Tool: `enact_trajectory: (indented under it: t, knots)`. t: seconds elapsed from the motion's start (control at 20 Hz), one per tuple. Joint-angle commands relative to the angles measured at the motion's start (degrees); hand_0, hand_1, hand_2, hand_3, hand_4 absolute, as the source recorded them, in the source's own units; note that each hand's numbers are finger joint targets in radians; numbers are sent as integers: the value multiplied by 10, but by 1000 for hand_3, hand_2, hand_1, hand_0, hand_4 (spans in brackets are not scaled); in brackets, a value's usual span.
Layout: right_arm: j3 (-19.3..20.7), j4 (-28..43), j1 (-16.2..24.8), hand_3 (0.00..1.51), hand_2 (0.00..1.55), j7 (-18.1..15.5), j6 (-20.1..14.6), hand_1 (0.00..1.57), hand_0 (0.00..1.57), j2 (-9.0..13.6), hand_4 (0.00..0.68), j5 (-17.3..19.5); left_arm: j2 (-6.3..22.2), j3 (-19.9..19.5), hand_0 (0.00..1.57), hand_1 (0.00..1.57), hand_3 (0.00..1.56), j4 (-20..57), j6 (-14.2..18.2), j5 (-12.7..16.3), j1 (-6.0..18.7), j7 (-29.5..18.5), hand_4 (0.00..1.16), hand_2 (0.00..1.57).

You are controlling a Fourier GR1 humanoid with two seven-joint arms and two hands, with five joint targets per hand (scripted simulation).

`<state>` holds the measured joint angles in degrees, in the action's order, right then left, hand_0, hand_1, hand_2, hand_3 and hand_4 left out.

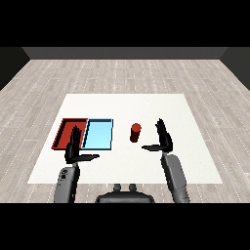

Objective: Pick the red can and put it in the red box

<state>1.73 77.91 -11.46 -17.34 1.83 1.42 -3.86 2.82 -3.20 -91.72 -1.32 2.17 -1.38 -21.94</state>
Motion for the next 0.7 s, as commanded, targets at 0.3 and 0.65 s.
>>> enact_trajectory:
  t: [0.3, 0.65]
  knots:
    - [22, -24, -32, 0, 0, 15, 7, 0, 0, 11, 0, -24, 18, -17, 0, 0, 0, -32, -2, 12, 27, 54, 0, 0]
    - [-10, -96, -84, 0, 0, -1, -37, 0, 0, -13, 0, -29, -5, 10, 0, 0, 0, -18, 3, -5, -5, 12, 0, 0]
